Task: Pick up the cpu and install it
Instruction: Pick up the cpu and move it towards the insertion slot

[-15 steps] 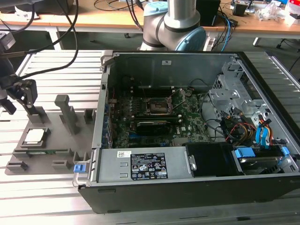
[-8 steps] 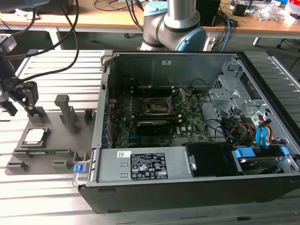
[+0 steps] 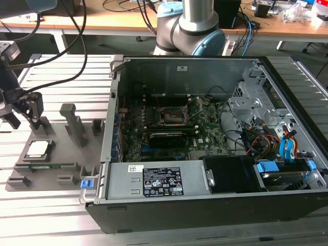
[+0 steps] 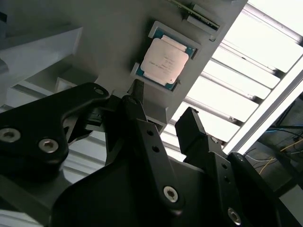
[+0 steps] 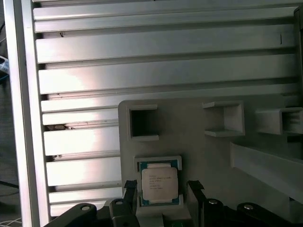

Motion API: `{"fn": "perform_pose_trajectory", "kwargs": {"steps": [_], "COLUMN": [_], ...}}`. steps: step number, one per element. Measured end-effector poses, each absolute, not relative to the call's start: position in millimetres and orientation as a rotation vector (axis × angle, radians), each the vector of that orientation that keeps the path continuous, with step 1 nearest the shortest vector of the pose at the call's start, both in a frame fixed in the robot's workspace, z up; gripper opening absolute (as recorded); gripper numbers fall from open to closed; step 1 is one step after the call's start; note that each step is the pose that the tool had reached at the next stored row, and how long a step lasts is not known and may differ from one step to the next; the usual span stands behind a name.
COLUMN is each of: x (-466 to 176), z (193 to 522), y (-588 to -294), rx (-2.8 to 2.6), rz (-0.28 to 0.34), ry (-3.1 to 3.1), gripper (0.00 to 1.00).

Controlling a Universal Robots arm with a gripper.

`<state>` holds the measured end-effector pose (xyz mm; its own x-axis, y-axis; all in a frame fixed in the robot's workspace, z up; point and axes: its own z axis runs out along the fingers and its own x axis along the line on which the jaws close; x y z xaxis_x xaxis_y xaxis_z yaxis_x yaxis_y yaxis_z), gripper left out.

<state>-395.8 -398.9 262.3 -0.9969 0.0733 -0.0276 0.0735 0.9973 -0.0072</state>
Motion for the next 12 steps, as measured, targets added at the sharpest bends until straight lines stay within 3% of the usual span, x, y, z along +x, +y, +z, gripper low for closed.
{"fn": "perform_pose_trajectory", "kwargs": {"steps": [12], "x": [-395.8], "z": [249.2], "y": [-398.8], "rx": [0.114], "rz": [-0.013], "ry": [3.112], "gripper": [0.54]}}
